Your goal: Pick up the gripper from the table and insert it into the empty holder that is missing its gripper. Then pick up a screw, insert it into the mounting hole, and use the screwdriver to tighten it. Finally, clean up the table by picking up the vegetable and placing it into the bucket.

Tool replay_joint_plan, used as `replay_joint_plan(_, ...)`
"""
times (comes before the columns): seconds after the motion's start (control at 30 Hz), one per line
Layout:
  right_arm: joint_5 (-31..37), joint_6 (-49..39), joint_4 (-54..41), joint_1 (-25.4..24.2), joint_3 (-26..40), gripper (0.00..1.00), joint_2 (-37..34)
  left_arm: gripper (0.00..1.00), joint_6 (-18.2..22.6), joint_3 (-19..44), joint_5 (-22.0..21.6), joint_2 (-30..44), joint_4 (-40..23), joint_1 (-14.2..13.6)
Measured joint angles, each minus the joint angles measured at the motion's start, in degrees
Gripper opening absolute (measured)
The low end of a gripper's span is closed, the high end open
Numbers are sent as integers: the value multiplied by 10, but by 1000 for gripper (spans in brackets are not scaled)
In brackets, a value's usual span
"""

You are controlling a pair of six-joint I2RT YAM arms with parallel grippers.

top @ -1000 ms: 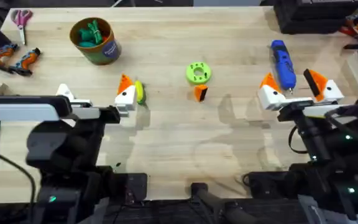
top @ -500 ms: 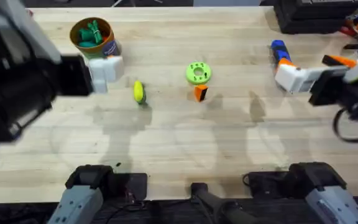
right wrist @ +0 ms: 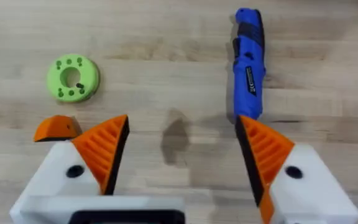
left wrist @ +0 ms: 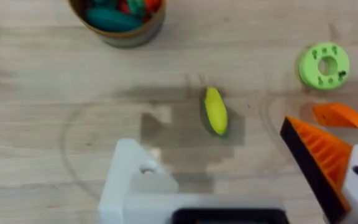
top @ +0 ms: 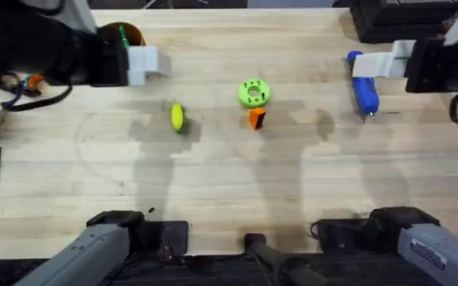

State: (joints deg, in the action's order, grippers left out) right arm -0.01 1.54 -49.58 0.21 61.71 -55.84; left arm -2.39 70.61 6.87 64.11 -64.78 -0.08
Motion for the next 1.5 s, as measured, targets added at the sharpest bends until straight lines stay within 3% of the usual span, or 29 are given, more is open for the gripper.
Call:
replay_joint_plan(0.23,0,0,-2,0,0,988,-17,992,-28,0,25,117,-31,-18)
replay_joint_plan(0.5,0,0,-2,0,0,989,-17,986,-71,-44,10,228,75,-81)
replay_joint_plan(0.73,0,0,-2,0,0,989,-17,986,-101,-116,23,305,173,-82)
replay_joint_plan(0.93,0,0,-2,0,0,989,-17,977,-108,-145,33,319,210,-79)
replay_joint_plan(1.0,0,0,-2,0,0,989,-17,745,-111,-145,39,319,214,-78)
replay_joint_plan(1.13,0,0,-2,0,0,989,-17,119,-116,-144,63,315,218,-80)
replay_joint_plan(1.17,0,0,-2,0,0,989,-17,33,-115,-144,65,312,217,-80)
replay_joint_plan(1.43,0,0,-2,0,0,990,-17,7,-118,-144,64,311,216,-80)
replay_joint_plan(1.47,0,0,-2,0,0,990,-17,87,-116,-144,62,311,215,-80)
replay_joint_plan(1.5,0,0,-2,0,0,990,-17,231,-118,-144,57,311,213,-80)
